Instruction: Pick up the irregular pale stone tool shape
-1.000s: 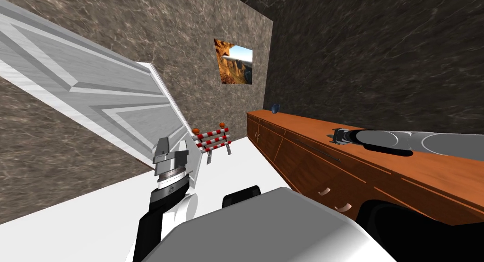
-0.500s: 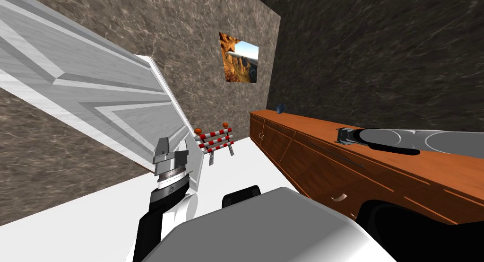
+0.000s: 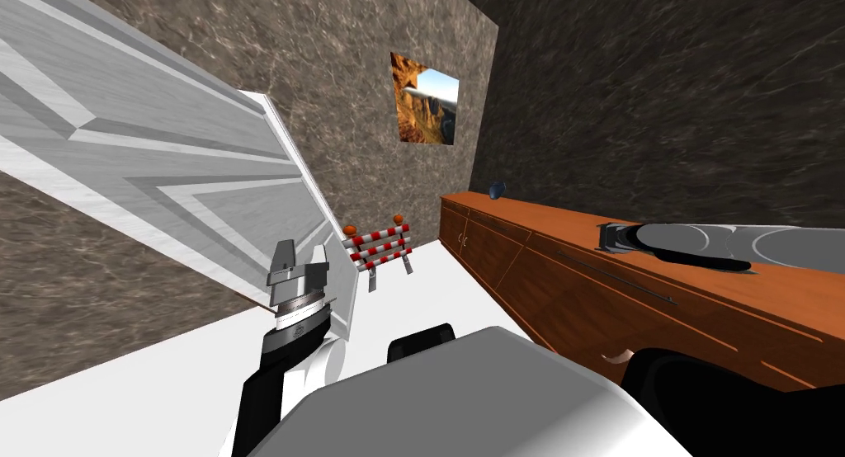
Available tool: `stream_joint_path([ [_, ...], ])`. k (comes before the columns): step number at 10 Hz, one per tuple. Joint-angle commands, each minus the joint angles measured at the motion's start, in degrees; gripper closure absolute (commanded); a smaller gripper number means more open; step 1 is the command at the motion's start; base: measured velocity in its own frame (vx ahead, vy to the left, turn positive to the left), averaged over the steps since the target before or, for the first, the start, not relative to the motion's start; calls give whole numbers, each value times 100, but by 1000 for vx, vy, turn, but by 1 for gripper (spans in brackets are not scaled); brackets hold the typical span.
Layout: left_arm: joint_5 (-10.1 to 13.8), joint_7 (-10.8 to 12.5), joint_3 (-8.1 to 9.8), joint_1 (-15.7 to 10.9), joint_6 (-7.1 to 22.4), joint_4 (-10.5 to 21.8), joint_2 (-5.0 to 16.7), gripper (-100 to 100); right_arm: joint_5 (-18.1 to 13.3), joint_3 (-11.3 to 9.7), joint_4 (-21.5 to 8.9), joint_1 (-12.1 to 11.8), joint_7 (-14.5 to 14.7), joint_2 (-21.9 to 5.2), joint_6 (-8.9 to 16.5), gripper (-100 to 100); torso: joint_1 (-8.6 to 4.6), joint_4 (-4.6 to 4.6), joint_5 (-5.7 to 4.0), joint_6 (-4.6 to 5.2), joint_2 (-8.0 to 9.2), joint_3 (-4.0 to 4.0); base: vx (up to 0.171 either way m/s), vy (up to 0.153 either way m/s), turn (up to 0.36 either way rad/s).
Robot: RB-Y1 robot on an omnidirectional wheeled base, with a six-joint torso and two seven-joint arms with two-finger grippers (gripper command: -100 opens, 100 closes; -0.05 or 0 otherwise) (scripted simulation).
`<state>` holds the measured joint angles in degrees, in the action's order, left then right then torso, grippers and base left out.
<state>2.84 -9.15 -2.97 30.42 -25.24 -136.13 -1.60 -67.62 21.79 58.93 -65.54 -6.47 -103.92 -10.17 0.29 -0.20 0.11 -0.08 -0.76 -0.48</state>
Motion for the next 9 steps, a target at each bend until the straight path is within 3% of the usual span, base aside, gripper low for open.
stream_joint_path([
  [1,0,0,0,0,0,0,0,0,-1,-2,-213,-94,43,62,-89,-100,0,0,0,0,0,0,133,105,18],
  [4,0,0,0,1,0,0,0,0,74,-123,-420,-117,76,190,-95,-100,-2,-5,-1,-1,-17,-11,149,73,2],
  [5,0,0,0,0,0,0,0,0,-28,178,-420,-394,13,190,-95,-100,-13,-1,-4,1,-5,-3,72,11,1],
  [6,0,0,1,0,0,0,0,0,74,-98,-420,-127,76,190,-95,-100,-26,2,-8,1,7,4,24,-8,-2],
  [9,0,0,2,0,0,0,2,0,250,-432,-785,-208,-53,647,92,-100,-80,3,-21,2,8,6,94,-124,22],
])
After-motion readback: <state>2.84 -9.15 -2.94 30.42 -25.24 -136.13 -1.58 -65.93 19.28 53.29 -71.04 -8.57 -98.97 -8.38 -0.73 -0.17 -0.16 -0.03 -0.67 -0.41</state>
